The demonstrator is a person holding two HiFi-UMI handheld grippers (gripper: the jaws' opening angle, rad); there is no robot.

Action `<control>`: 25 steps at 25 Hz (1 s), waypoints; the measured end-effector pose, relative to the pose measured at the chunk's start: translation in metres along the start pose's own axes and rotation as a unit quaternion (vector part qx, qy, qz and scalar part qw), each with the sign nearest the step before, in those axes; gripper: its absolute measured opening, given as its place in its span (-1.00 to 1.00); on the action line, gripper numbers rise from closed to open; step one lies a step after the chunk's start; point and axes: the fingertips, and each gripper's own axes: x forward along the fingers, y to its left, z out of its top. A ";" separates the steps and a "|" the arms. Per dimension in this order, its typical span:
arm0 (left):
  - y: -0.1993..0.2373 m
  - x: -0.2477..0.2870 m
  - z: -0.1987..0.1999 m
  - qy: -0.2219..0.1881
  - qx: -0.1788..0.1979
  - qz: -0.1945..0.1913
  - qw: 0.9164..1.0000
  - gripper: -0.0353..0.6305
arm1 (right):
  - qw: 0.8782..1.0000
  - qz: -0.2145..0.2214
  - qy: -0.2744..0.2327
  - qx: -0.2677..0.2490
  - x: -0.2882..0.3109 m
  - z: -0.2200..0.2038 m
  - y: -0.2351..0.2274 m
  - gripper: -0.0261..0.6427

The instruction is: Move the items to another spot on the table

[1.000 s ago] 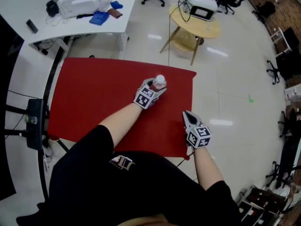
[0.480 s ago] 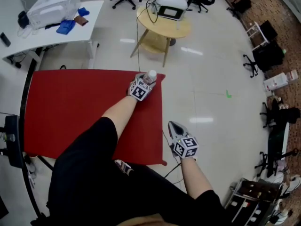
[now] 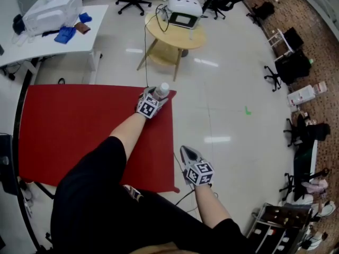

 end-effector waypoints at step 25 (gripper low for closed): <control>-0.021 -0.516 -0.087 -0.099 -0.146 -0.002 0.984 -0.89 | 0.975 0.206 -0.028 -0.075 0.042 0.038 0.265 -0.90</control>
